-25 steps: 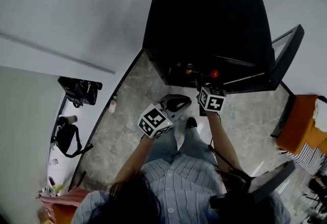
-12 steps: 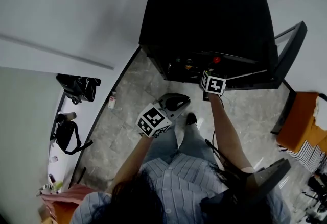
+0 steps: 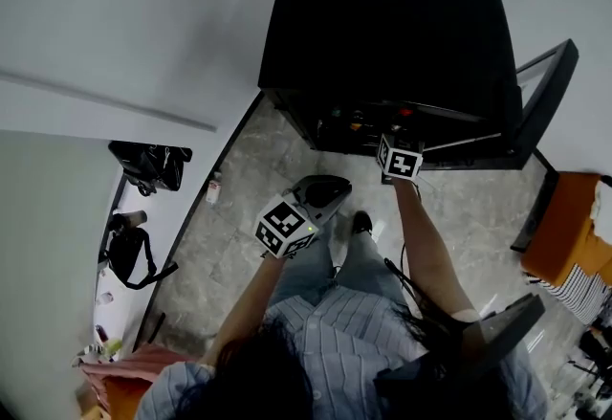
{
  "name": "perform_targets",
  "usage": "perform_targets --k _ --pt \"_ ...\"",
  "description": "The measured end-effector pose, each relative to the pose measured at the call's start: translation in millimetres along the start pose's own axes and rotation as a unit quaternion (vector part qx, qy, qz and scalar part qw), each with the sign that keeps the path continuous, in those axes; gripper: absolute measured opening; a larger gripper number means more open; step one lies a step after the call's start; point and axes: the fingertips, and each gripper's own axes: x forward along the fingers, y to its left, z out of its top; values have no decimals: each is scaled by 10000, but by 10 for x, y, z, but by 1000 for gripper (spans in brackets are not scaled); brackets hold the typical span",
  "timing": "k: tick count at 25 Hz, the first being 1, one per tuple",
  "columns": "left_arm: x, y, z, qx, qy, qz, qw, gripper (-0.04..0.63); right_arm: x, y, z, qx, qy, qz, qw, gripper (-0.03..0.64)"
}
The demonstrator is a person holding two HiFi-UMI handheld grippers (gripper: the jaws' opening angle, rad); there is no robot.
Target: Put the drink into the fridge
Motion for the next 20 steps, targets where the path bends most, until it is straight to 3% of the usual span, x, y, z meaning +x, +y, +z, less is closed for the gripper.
perform_targets --k 11,16,20 --pt "-25 40 -134 -218 63 111 9997 11 206 -87 143 -236 -126 90 9996 296" --pt "-113 63 -133 -250 49 243 9994 11 275 -119 158 -767 93 -4 9970 296" --pt "-194 94 -136 -306 22 376 9988 11 282 -126 163 -707 252 -32 9972 296"
